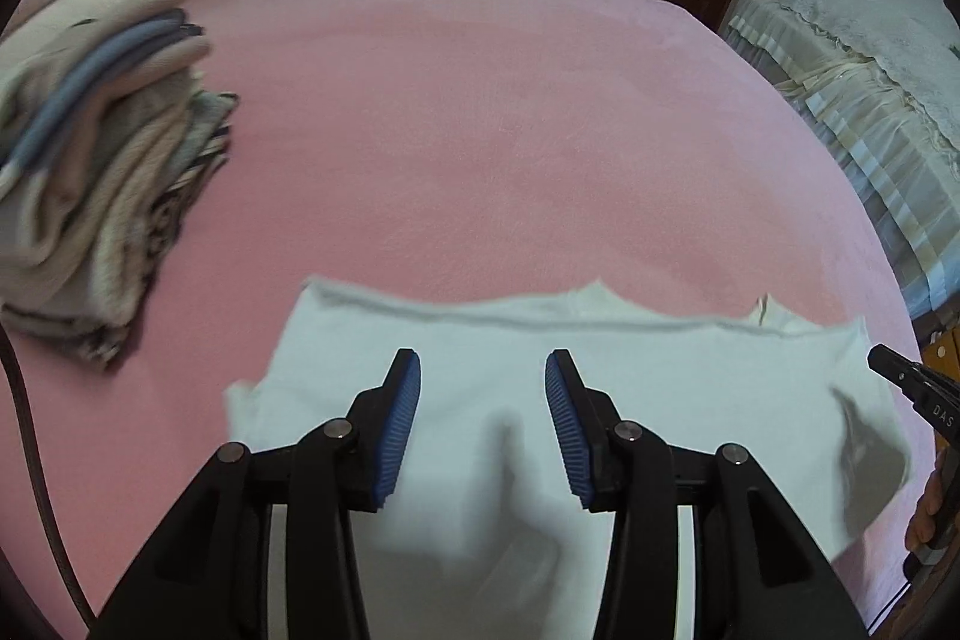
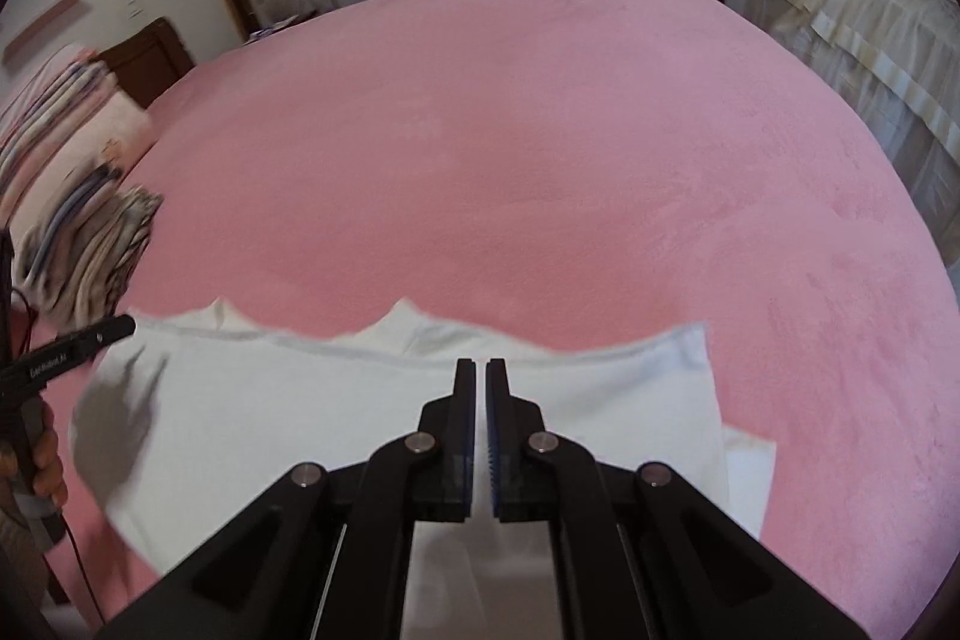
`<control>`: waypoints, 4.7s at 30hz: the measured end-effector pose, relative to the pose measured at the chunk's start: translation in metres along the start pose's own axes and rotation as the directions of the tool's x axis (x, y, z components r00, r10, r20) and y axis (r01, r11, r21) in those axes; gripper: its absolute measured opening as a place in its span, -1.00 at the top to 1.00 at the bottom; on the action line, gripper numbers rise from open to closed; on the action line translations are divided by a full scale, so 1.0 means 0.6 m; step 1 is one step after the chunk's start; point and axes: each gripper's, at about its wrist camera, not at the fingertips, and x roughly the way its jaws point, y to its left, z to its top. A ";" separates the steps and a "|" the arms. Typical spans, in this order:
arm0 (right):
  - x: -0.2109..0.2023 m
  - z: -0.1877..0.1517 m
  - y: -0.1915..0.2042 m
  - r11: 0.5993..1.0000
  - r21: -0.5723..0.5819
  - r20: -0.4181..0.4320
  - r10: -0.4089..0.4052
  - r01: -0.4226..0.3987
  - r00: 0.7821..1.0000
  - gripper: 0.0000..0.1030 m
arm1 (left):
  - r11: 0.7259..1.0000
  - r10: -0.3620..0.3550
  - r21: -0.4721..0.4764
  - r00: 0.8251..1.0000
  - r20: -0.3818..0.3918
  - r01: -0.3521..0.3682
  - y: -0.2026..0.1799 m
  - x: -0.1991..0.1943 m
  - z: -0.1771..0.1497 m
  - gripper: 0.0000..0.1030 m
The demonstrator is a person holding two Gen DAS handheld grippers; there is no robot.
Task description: Fold small clothes
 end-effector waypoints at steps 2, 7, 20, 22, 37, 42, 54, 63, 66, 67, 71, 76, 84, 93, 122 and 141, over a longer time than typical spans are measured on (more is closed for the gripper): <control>-0.023 -0.037 0.030 0.999 -0.037 0.002 0.020 -0.020 1.000 0.98 | 0.999 0.019 -0.028 1.000 0.020 -0.019 0.021 -0.042 -0.045 0.16; -0.053 -0.127 0.104 0.991 -0.131 0.025 -0.001 0.005 1.000 0.98 | 0.991 0.108 -0.090 0.993 0.048 -0.104 0.035 -0.066 -0.127 0.16; -0.050 -0.228 -0.080 0.981 0.106 0.006 -0.165 0.164 0.986 1.00 | 0.976 0.189 -0.110 0.982 -0.008 -0.189 0.071 -0.023 -0.174 0.14; -0.055 -0.236 -0.098 0.985 0.134 0.009 -0.112 0.110 0.994 1.00 | 0.975 0.188 -0.122 0.982 -0.015 -0.188 0.074 -0.018 -0.174 0.14; -0.118 -0.256 -0.157 0.973 0.167 0.019 -0.162 0.157 0.987 1.00 | 0.958 0.172 -0.225 0.984 -0.038 -0.176 0.130 -0.036 -0.184 -0.24; -0.132 -0.242 -0.148 0.969 0.190 0.062 -0.174 0.159 0.983 1.00 | 0.956 0.182 -0.227 0.983 -0.025 -0.183 0.125 -0.061 -0.184 -0.20; -0.067 -0.214 -0.118 0.969 0.127 0.011 -0.214 0.211 0.977 1.00 | 0.956 0.200 -0.210 0.979 -0.048 -0.205 0.129 -0.059 -0.195 -0.20; -0.113 -0.201 -0.078 0.981 0.091 0.063 -0.178 0.172 0.982 1.00 | 0.944 0.110 -0.309 0.994 -0.030 -0.114 0.138 -0.099 -0.194 -0.19; -0.118 -0.199 -0.049 0.987 0.059 0.065 -0.154 0.151 0.986 1.00 | 0.937 0.057 -0.343 0.998 -0.022 -0.061 0.135 -0.114 -0.196 -0.19; -0.119 -0.199 -0.038 0.989 0.049 0.072 -0.145 0.142 0.987 1.00 | 0.935 0.032 -0.353 0.999 -0.019 -0.037 0.132 -0.120 -0.197 -0.19; -0.120 -0.196 0.017 0.995 0.016 0.082 -0.097 0.096 0.992 1.00 | 0.920 -0.029 -0.391 0.999 -0.015 0.021 0.120 -0.131 -0.205 -0.22; -0.114 -0.190 0.087 0.999 -0.024 0.093 -0.032 0.034 0.995 1.00 | 0.905 -0.086 -0.423 0.995 -0.052 0.056 0.101 -0.111 -0.223 -0.23; -0.095 -0.187 0.159 0.998 -0.049 0.109 0.034 -0.029 0.993 1.00 | 0.816 -0.261 -0.540 0.965 -0.024 0.207 0.082 -0.056 -0.250 -0.23; -0.073 -0.187 0.186 0.998 -0.048 0.103 0.054 -0.050 0.993 1.00 | 0.725 -0.285 -0.621 0.950 0.124 0.299 0.105 0.003 -0.244 -0.23; 0.037 -0.132 0.253 0.999 -0.012 0.077 0.037 -0.036 0.996 1.00 | 0.890 -0.089 -0.412 0.960 0.267 0.197 0.023 -0.016 -0.118 0.68; 0.059 -0.157 0.245 0.999 -0.006 0.003 0.038 -0.038 0.999 1.00 | 0.972 -0.080 -0.187 0.951 0.299 0.141 -0.070 -0.110 -0.093 0.71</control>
